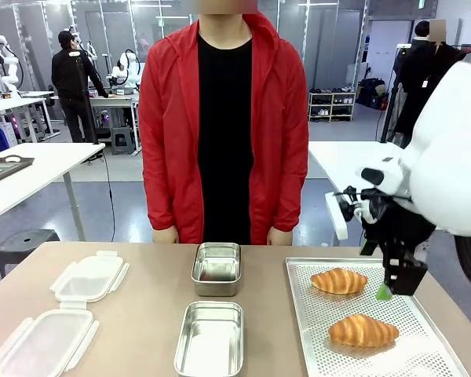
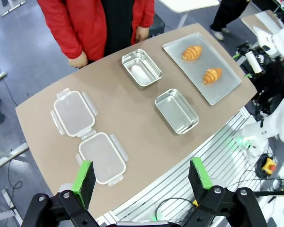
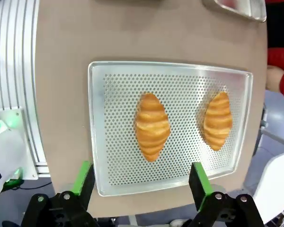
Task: Place the bread into the airtight container.
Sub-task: Pick up a Butter Roll and place it into an empty Airtight Container.
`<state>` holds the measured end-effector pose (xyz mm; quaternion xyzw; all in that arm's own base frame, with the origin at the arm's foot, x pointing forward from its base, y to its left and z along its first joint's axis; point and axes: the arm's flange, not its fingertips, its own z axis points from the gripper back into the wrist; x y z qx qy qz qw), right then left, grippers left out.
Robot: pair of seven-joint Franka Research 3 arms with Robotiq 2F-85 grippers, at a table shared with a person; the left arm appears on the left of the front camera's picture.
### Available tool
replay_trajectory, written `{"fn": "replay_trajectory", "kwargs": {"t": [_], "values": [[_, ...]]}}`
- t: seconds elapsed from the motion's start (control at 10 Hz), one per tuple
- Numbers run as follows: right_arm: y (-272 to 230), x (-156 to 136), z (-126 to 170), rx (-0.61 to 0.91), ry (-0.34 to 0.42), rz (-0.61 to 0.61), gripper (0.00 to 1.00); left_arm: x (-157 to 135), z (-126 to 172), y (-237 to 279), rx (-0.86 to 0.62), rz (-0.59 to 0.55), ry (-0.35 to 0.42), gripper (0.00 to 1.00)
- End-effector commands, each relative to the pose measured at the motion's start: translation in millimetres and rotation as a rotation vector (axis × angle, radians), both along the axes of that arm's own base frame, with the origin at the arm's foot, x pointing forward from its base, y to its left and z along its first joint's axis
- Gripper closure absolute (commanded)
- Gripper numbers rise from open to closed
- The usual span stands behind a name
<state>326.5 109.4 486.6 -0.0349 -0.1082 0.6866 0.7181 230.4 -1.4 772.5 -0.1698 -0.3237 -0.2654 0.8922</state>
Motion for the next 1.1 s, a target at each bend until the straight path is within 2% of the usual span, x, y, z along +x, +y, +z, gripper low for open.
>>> {"fn": "replay_trajectory", "kwargs": {"t": [0.0,0.3,0.4,0.6,0.9,1.0], "values": [[-7.4,9.0,-38.7,-0.026,0.02,-0.031,0.0,-0.6,0.3,-0.3,-0.004,-0.021,-0.001,0.0],[-18.4,20.3,-91.0,-0.04,0.02,-0.029,0.0,-0.6,0.3,-0.3,-0.004,-0.021,-0.001,0.0],[-21.2,22.9,-104.0,-0.03,0.048,-0.038,0.0,-0.6,0.3,-0.3,-0.004,-0.021,-0.001,0.0],[-22.6,25.1,-125.2,-0.005,0.089,-0.039,0.0,-0.6,0.3,-0.3,-0.004,-0.021,-0.001,0.0],[-34.2,31.5,-152.4,-0.063,0.071,-0.053,0.0,-0.6,0.3,-0.3,-0.004,-0.021,-0.001,0.0],[-37.9,33.7,-159.1,-0.035,0.084,-0.04,0.0,-0.6,0.3,-0.3,-0.004,-0.021,-0.001,0.0]]}}
